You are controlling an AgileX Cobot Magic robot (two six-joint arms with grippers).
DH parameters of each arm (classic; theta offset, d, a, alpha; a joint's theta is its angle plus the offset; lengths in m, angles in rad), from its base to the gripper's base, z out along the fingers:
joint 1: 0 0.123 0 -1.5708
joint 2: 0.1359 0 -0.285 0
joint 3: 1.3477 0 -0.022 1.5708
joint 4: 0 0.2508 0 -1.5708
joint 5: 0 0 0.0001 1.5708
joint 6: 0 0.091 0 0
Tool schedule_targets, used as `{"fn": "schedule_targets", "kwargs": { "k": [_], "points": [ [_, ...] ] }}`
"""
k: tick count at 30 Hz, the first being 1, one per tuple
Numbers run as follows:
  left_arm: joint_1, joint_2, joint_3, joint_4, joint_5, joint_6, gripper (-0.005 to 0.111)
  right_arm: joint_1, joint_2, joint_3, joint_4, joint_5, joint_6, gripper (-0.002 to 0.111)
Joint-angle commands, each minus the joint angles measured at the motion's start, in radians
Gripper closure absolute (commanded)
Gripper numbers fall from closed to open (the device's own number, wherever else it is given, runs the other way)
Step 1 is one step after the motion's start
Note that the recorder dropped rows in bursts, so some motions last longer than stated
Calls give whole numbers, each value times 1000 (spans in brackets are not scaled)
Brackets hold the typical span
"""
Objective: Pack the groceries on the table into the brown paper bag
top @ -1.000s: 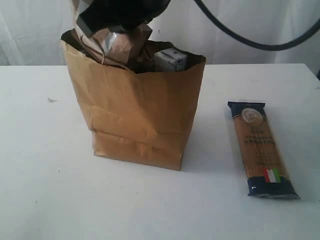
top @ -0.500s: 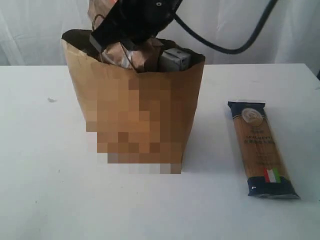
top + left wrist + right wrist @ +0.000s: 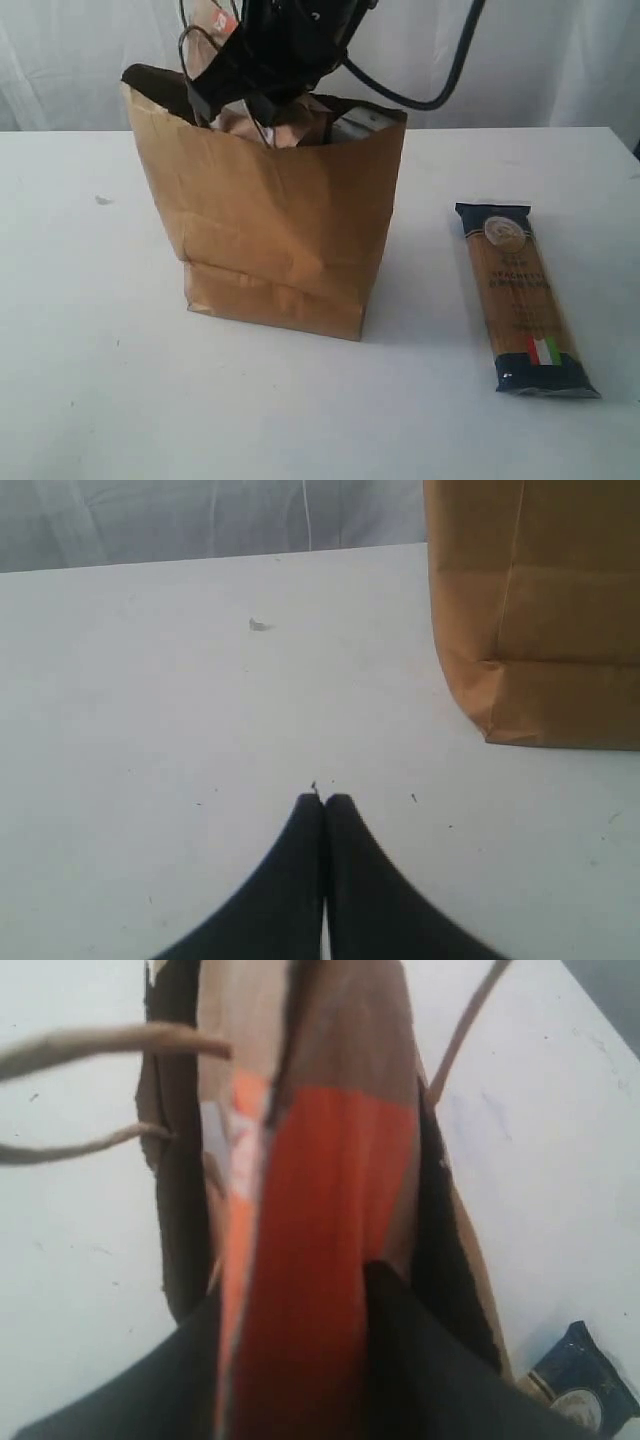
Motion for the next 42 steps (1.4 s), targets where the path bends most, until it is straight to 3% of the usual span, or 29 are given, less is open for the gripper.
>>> {"fn": "schedule_targets", "kwargs": {
  "k": [1, 3, 8, 10, 33, 37, 42],
  "points": [
    [3, -5, 4, -3, -5, 3, 107, -7, 24, -2, 0, -14, -20, 105],
    [3, -5, 4, -3, -5, 3, 107, -7, 24, -2, 0, -14, -20, 98],
    [3, -5, 4, -3, -5, 3, 107, -7, 12, -26, 3, -14, -20, 58],
    [3, -5, 4, -3, -5, 3, 107, -3, 2, -37, 5, -14, -20, 49],
    [3, -5, 4, -3, -5, 3, 107, 1, -180, -49, 0, -14, -20, 48],
    [3, -5, 4, -3, -5, 3, 107, 1, -279, -20, 0, -14, -16, 57],
    [3, -5, 4, -3, -5, 3, 107, 1, -408, 76, -9, -14, 52, 58]
  ]
}}
